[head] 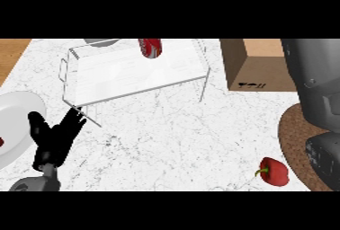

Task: Pick the can from the placemat and place it in the tiered shelf

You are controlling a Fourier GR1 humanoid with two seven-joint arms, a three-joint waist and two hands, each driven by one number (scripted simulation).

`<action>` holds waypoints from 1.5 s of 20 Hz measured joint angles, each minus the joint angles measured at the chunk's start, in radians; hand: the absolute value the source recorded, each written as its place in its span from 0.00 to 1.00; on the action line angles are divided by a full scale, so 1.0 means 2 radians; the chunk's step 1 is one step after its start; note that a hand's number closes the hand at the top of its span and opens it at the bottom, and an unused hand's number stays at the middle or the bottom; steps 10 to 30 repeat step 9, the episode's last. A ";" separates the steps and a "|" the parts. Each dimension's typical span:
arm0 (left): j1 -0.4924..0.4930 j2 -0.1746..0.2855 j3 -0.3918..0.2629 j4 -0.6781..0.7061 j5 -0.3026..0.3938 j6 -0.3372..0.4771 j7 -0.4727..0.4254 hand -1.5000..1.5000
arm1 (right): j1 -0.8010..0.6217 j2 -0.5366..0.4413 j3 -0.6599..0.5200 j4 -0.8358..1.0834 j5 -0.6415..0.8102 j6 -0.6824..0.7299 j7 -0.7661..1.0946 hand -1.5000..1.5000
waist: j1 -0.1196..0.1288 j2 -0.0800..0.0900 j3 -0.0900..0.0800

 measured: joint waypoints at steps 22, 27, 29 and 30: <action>0.008 -0.005 0.003 -0.005 -0.004 0.002 -0.008 0.50 | 0.086 -0.073 -0.033 -0.102 -0.062 0.078 0.020 0.00 | -0.005 -0.002 0.000; 0.008 -0.005 0.003 -0.005 -0.004 0.002 -0.008 0.50 | 0.086 -0.073 -0.033 -0.102 -0.062 0.078 0.020 0.00 | -0.005 -0.002 0.000; 0.008 -0.005 0.003 -0.005 -0.004 0.002 -0.008 0.50 | 0.086 -0.073 -0.033 -0.102 -0.062 0.078 0.020 0.00 | -0.005 -0.002 0.000; 0.008 -0.005 0.003 -0.005 -0.004 0.002 -0.008 0.50 | 0.086 -0.073 -0.033 -0.102 -0.062 0.078 0.020 0.00 | -0.005 -0.002 0.000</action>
